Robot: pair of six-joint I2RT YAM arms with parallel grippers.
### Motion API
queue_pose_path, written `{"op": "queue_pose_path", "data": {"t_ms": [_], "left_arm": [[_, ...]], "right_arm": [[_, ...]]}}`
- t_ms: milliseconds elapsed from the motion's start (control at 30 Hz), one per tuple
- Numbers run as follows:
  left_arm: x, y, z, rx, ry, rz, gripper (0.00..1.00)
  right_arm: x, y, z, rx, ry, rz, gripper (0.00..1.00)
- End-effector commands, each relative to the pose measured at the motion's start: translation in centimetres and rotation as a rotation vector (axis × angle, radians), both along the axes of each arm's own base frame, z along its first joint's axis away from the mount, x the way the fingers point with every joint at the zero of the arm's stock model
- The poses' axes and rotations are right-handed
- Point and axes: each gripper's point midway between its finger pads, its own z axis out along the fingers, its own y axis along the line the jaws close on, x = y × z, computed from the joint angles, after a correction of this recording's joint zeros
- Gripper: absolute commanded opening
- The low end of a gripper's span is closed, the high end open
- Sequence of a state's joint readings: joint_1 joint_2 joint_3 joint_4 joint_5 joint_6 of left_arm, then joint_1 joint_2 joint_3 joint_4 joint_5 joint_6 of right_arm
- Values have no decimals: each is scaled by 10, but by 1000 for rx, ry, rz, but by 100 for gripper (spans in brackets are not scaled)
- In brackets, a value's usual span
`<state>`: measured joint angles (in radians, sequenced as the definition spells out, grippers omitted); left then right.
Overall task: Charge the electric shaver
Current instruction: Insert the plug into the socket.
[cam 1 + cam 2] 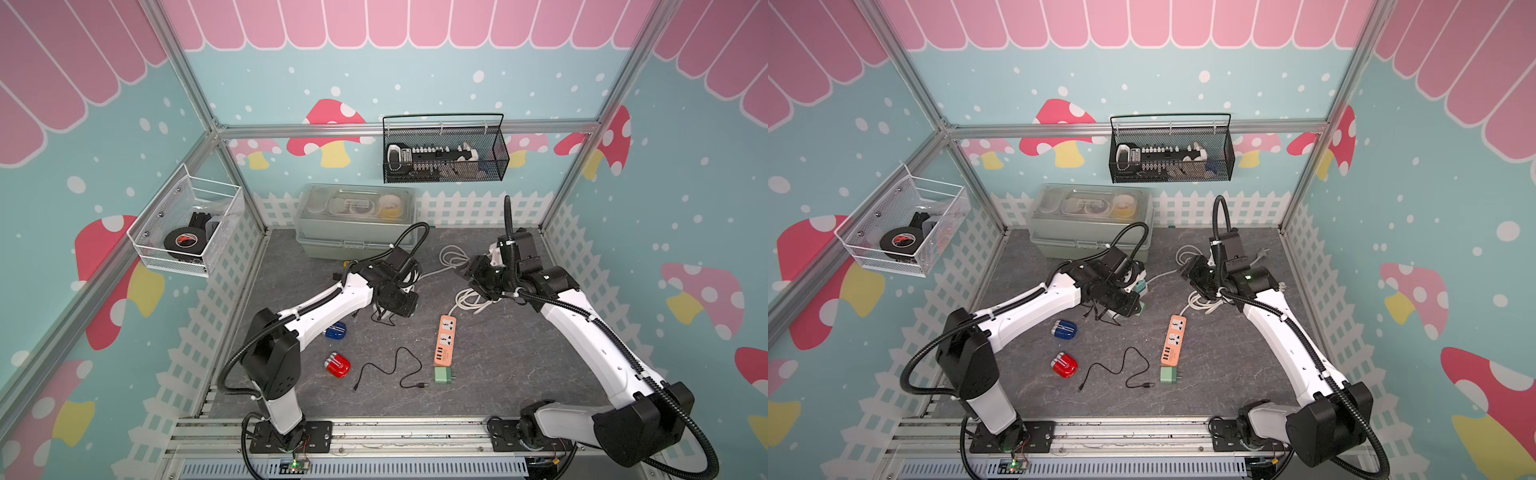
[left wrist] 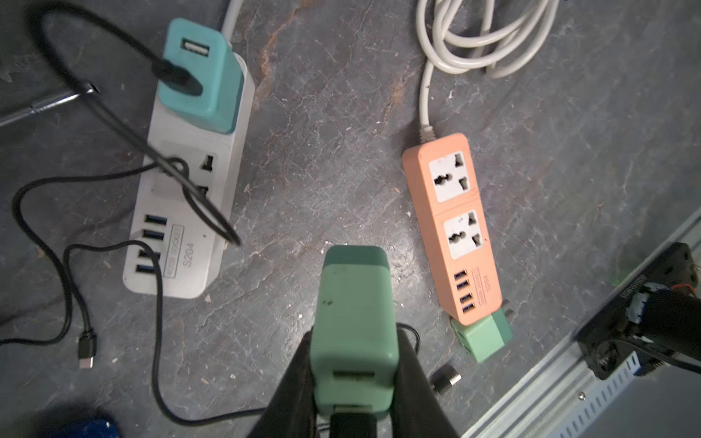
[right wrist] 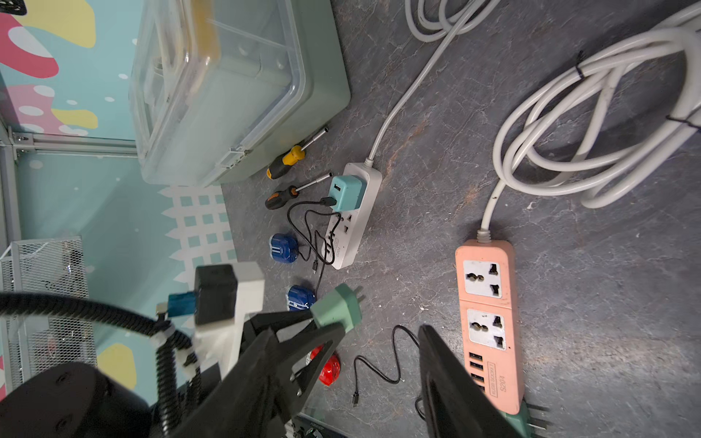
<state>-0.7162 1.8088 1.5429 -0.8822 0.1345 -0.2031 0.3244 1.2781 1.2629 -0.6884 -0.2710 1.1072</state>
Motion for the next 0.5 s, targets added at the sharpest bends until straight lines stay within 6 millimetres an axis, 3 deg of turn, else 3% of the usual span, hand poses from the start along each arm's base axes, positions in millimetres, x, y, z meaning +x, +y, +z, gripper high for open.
{"op": "queue_pose_path", "data": {"t_ms": [0, 200, 467], "left_arm": [[15, 16, -6, 151, -46, -8, 0], [33, 27, -17, 296, -37, -43, 0], [54, 44, -24, 354, -22, -50, 0]], "right_arm": [[-10, -8, -2, -15, 4, 12, 58], [-14, -13, -4, 1, 18, 4, 58], [-16, -16, -8, 16, 33, -2, 57]]}}
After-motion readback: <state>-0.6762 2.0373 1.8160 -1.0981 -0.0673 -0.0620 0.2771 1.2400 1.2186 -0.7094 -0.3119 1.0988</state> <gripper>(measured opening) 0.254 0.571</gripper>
